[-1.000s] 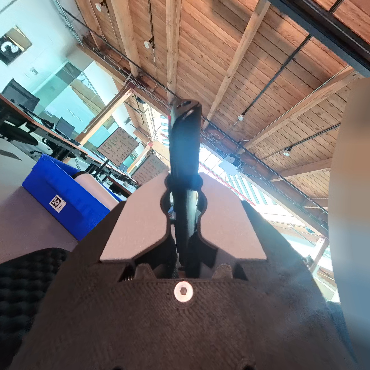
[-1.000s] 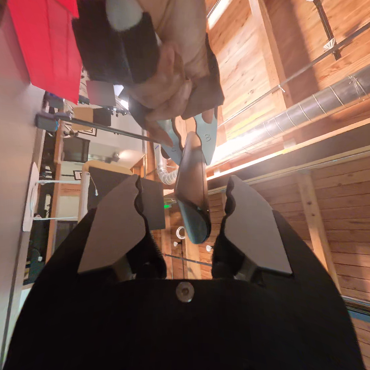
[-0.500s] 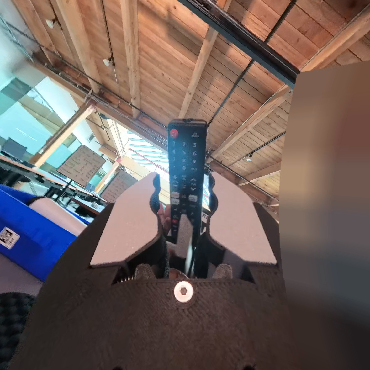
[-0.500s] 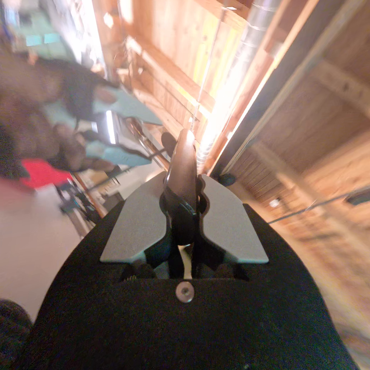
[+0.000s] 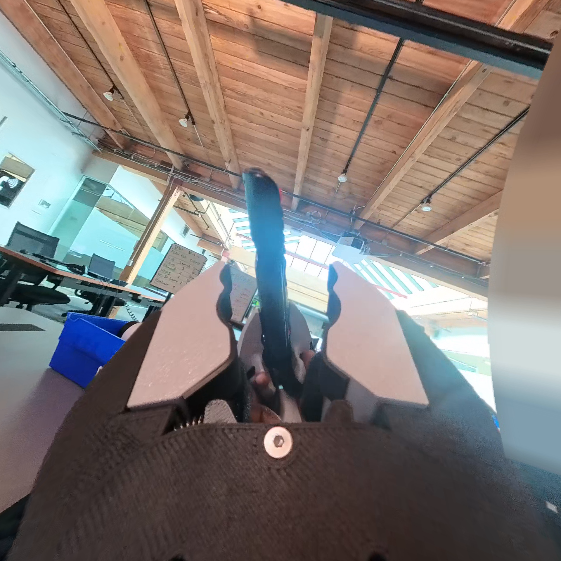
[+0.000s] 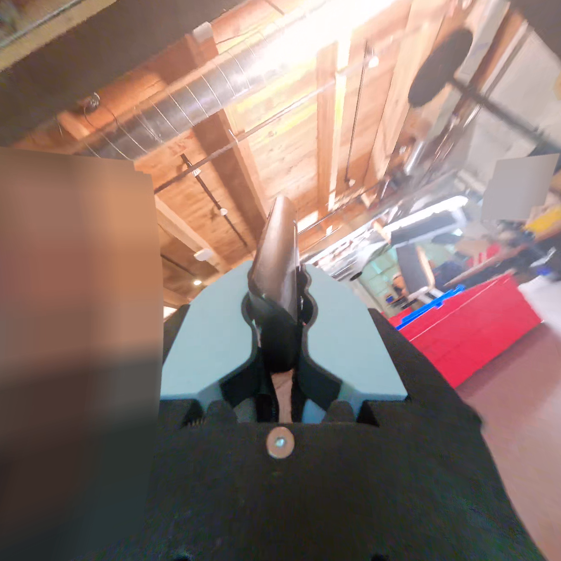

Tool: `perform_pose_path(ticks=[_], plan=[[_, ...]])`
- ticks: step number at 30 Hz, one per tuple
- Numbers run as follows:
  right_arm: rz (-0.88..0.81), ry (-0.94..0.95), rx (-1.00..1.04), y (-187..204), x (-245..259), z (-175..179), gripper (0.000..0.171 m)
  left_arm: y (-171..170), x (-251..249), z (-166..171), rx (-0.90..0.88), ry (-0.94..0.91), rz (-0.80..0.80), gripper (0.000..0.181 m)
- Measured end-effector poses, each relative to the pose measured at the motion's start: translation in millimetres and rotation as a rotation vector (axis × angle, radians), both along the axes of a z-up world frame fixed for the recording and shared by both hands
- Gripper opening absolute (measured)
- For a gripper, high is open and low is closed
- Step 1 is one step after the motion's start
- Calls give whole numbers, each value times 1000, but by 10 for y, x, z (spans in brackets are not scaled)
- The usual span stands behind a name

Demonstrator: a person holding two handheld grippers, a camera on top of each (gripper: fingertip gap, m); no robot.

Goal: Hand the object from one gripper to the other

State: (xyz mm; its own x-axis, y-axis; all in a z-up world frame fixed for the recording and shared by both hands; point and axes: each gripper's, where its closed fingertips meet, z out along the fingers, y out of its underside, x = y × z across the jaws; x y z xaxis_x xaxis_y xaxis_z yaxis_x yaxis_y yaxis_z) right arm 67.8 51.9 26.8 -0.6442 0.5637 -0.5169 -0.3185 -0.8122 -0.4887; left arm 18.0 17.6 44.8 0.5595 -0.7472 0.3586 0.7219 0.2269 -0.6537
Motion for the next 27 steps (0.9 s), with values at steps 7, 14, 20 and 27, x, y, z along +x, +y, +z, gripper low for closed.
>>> perform_pose_path(ticks=[7, 14, 20, 27], plan=[[100, -85, -7, -254, -223, -213, 26, 62, 16, -70, -50, 14, 11, 57], [61, -137, 107, -363, -295, -269, 27, 61, -23, -93, -76, 63, -1, 22], [56, -228, 433, -422, -218, -211, 41, 7, -71, -28, -70, 135, -11, 21], [-105, -325, 802, -330, -105, -321, 50, -61, 164, -87, -86, 310, -148, 22]])
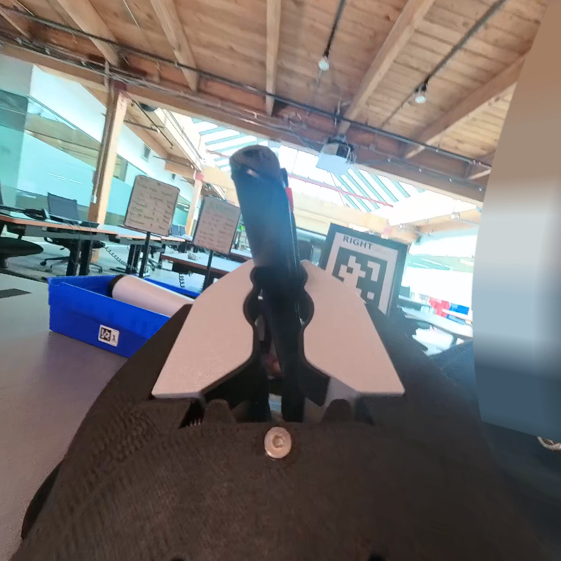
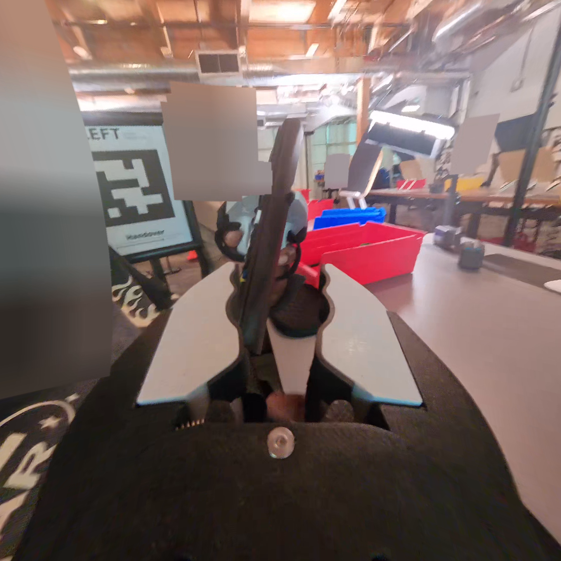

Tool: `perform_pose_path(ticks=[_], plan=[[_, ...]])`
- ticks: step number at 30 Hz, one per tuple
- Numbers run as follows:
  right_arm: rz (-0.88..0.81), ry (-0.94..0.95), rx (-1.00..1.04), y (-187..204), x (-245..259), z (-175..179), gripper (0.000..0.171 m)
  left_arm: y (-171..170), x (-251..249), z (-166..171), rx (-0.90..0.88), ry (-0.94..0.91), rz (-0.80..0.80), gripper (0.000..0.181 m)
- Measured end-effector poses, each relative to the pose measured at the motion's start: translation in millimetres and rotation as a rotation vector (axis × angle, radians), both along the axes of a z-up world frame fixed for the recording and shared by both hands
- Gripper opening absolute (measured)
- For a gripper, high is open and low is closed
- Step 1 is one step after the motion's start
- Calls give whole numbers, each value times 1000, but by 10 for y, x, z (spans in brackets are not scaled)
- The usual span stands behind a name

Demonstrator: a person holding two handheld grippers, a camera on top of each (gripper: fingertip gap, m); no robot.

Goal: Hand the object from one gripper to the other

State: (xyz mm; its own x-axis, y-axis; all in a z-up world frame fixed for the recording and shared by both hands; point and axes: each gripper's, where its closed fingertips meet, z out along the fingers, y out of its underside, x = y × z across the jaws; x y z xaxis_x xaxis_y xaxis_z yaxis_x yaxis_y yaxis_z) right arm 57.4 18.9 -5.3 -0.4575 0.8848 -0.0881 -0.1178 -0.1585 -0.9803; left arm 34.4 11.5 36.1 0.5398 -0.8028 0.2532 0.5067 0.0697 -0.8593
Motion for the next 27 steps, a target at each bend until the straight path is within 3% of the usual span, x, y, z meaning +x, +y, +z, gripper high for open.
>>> perform_pose_path(ticks=[5, 6, 10, 15, 21, 27], plan=[[198, -260, -3, -266, 26, -276, 41, -14, 136, -64, -12, 54, -42, 22], [214, -262, 15, -306, 23, -306, 28, -7, 145, -76, -14, 63, -37, 22], [169, -271, 74, -316, -38, -360, 25, -14, 146, -51, 3, 50, -21, 23], [185, -174, -39, -209, 7, -158, 25, -32, 27, 54, 30, 22, 58, 47], [11, -16, -174, 371, 179, 171, 24, -25, -198, 135, 50, 107, 231, 58], [-435, 49, -110, 1344, 657, 358, 24, -88, -396, 254, 93, 128, 337, 57]])
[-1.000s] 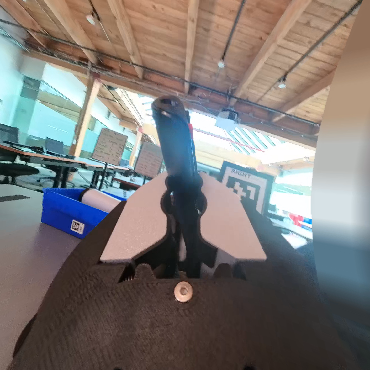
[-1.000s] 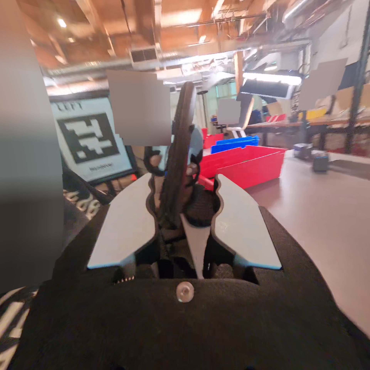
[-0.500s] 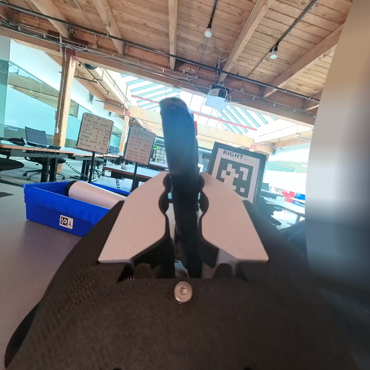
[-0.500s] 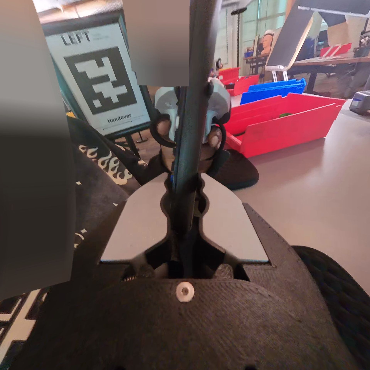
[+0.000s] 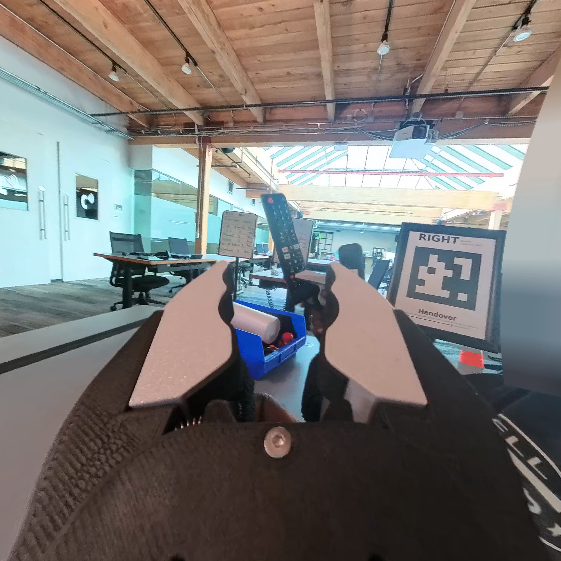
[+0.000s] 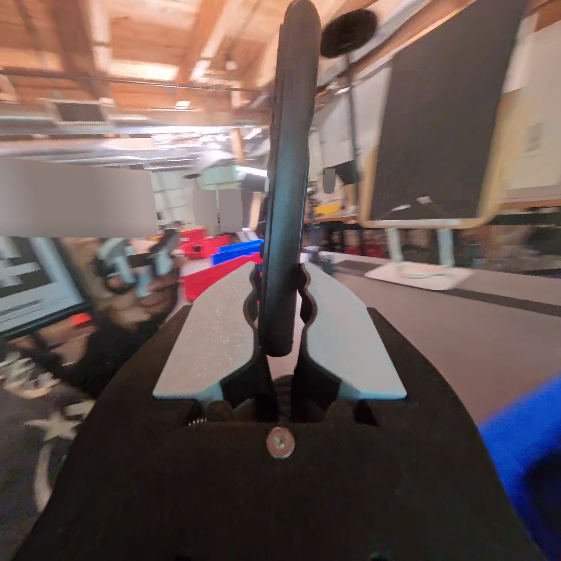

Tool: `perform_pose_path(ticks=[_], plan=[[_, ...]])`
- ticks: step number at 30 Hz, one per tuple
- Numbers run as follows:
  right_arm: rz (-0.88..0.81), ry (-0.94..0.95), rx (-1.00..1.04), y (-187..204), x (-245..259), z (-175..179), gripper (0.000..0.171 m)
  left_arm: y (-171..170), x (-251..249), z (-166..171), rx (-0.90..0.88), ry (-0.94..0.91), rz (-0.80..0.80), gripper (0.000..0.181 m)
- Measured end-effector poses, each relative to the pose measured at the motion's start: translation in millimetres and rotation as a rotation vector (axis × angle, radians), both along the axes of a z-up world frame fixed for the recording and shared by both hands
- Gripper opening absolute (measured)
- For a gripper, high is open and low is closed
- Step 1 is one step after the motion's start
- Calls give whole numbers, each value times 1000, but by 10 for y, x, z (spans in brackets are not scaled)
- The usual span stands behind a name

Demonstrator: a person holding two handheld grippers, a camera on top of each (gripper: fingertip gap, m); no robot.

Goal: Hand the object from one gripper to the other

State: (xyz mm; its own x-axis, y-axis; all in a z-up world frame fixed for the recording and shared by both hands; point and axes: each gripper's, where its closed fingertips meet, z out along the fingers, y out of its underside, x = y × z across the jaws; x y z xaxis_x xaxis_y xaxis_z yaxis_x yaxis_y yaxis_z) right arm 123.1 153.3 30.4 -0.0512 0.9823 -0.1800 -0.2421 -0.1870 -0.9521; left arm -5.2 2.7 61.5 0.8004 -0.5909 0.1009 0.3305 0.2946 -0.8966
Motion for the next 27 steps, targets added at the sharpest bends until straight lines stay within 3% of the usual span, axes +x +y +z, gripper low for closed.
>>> perform_pose_path(ticks=[6, 13, 22, 27], plan=[[-544, -186, 43, 1110, 553, -346, 24, -25, -69, 37, 27, 18, 52, 57], [-712, -330, -37, 1637, 666, -872, 24, -36, -90, 50, 39, -12, 39, 56], [-924, -642, 70, 1875, 701, -1321, 24, -83, -133, 84, 59, -26, 45, 53], [-953, -768, 67, 1942, 725, -1533, 24, -79, -134, 75, 61, -8, 60, 53]])
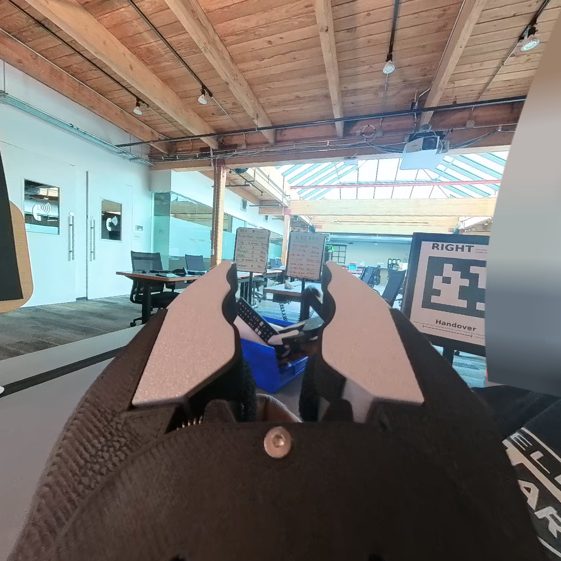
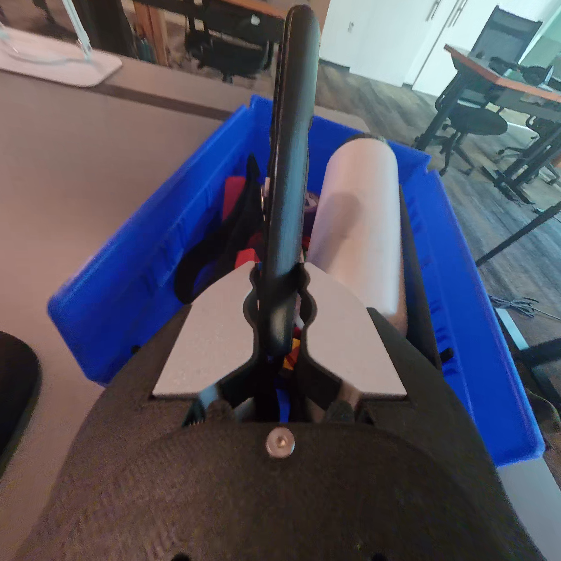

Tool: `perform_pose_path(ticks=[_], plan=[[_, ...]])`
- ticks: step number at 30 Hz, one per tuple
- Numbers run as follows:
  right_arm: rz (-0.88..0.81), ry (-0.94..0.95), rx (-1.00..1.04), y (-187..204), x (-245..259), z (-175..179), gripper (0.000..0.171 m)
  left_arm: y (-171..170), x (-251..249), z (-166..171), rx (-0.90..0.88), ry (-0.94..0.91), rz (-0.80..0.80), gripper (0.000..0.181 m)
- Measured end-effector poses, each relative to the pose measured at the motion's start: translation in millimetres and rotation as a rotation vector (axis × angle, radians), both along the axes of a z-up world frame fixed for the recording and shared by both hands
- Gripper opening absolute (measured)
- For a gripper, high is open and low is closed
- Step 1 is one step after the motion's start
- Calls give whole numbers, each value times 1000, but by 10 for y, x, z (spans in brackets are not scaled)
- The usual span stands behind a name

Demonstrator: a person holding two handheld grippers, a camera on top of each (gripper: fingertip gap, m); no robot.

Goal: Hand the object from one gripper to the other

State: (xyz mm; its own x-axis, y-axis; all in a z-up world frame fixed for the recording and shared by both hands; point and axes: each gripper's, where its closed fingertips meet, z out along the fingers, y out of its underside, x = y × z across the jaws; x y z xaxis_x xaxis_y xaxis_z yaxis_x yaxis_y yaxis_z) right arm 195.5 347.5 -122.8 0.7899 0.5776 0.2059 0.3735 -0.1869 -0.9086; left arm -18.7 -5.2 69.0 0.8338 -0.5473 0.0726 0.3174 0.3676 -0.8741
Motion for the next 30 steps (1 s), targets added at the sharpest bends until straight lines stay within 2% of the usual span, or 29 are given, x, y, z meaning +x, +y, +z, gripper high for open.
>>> perform_pose_path(ticks=[7, 21, 30], plan=[[-20, -106, -55, -3, -58, -199, 25, 8, 8, -2, -3, -6, -7, 53], [-68, -123, -81, 35, -32, -245, 26, 23, 45, 4, -6, -14, -22, 52], [-22, -83, -84, 15, -77, -220, 30, 33, 60, 3, -10, -19, -32, 52]])
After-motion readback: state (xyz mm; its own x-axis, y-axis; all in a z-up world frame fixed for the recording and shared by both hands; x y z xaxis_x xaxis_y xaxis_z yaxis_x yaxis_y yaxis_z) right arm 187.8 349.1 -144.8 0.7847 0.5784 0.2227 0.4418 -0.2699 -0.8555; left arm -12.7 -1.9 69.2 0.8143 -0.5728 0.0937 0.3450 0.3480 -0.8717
